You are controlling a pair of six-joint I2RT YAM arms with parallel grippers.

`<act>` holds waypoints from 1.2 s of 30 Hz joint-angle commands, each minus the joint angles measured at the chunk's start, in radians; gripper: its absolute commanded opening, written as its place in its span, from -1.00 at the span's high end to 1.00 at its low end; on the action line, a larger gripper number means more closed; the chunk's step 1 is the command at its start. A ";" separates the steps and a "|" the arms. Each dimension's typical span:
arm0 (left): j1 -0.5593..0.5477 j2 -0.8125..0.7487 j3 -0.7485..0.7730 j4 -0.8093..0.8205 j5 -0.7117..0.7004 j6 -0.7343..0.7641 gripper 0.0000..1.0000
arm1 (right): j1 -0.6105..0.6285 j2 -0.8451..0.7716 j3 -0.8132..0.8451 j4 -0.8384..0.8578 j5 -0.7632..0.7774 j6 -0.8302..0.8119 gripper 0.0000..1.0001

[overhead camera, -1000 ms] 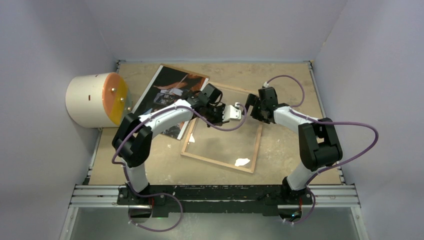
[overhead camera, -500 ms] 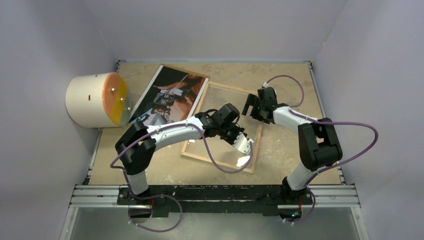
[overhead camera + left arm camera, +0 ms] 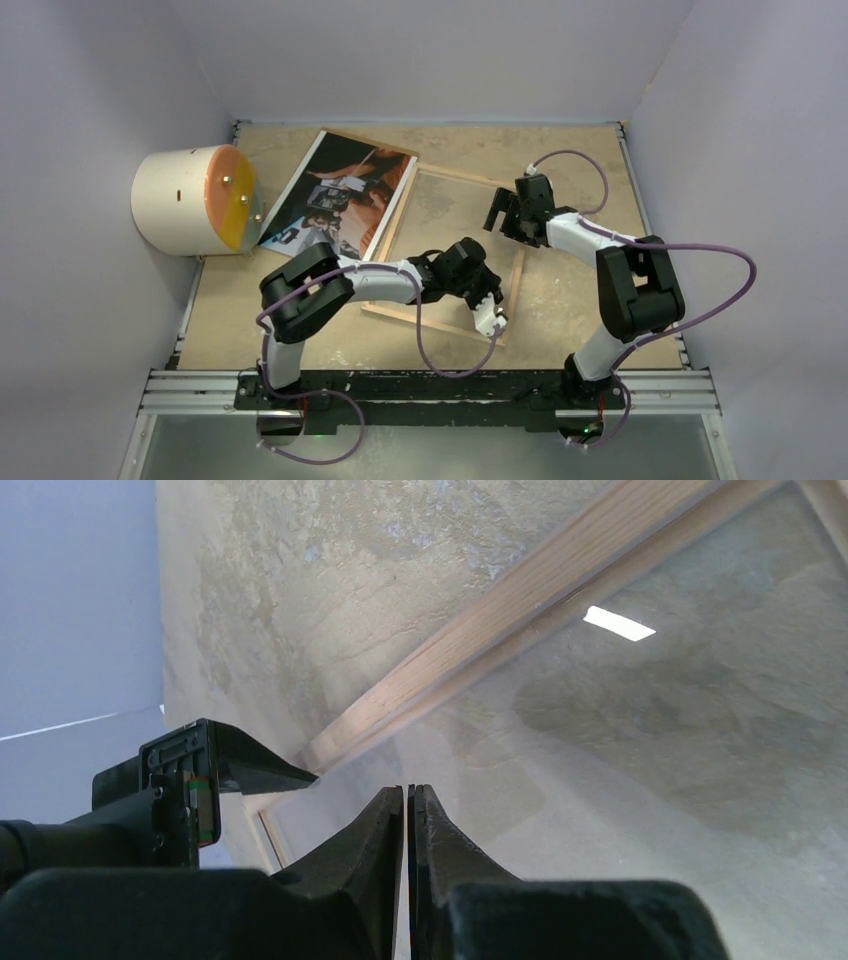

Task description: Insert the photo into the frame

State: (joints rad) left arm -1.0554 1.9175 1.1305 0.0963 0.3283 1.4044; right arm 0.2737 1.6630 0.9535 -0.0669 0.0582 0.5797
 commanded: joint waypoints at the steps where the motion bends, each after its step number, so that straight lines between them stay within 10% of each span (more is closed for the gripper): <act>1: -0.012 0.029 0.028 0.110 0.036 0.072 0.82 | -0.006 0.001 0.010 -0.046 -0.003 -0.004 -0.97; 36: -0.026 0.189 0.114 0.135 -0.074 0.129 0.83 | -0.008 -0.058 0.001 -0.111 0.079 -0.056 -0.98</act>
State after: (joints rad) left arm -1.0824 2.1082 1.2251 0.2230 0.2600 1.5150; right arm 0.2729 1.6413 0.9535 -0.0895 0.0673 0.5571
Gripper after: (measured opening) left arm 0.086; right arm 0.987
